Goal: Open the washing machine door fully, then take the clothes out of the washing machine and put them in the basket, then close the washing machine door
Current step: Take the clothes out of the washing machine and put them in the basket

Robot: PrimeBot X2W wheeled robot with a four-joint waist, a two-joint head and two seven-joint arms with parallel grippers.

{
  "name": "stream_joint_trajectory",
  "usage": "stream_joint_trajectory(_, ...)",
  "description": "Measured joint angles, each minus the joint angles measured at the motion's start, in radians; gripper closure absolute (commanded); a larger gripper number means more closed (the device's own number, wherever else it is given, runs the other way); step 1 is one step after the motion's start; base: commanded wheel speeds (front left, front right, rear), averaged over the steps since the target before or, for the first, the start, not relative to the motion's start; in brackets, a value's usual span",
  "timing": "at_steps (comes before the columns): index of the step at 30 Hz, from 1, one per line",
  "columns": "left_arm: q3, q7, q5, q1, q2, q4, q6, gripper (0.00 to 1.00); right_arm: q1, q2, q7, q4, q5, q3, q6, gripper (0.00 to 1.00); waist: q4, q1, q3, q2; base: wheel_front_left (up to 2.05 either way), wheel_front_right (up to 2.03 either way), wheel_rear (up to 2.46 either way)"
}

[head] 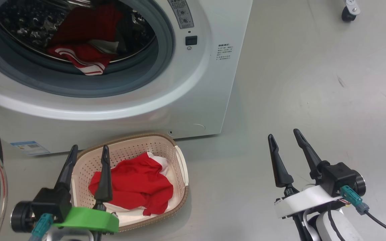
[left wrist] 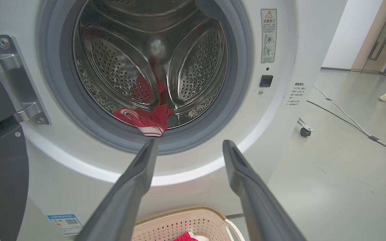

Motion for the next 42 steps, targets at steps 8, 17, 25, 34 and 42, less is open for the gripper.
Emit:
stream_joint_trajectory(8,-0.005,0.043,0.002,-0.134,0.001,0.026,-0.005,0.0,-0.062,0.001,0.0,-0.037,-0.017,0.02,0.002,0.0,-0.007,0.0,0.094,0.0,0.0,0.0,0.0)
stream_joint_trajectory(17,0.015,0.141,0.006,-0.331,0.049,0.105,-0.023,0.0,-0.131,0.003,0.0,-0.059,-0.018,0.046,0.011,0.0,-0.039,0.0,0.214,0.0,0.0,0.0,0.0)
stream_joint_trajectory(25,0.056,0.271,0.012,-0.514,0.121,0.195,-0.041,0.0,-0.213,0.005,0.0,-0.072,-0.005,0.069,0.022,0.0,-0.096,0.0002,0.317,0.0,0.0,0.0,0.0)
stream_joint_trajectory(34,0.103,0.431,0.007,-0.687,0.226,0.287,-0.06,0.0,-0.273,0.006,0.0,-0.082,0.073,0.103,0.018,0.0,-0.184,0.0002,0.402,0.0,0.0,0.0,0.0)
stream_joint_trajectory(42,0.124,0.564,0.008,-0.829,0.32,0.334,-0.085,0.0,-0.299,0.007,0.0,-0.09,0.133,0.129,-0.001,0.0,-0.25,0.0003,0.455,0.0,0.0,0.0,0.0)
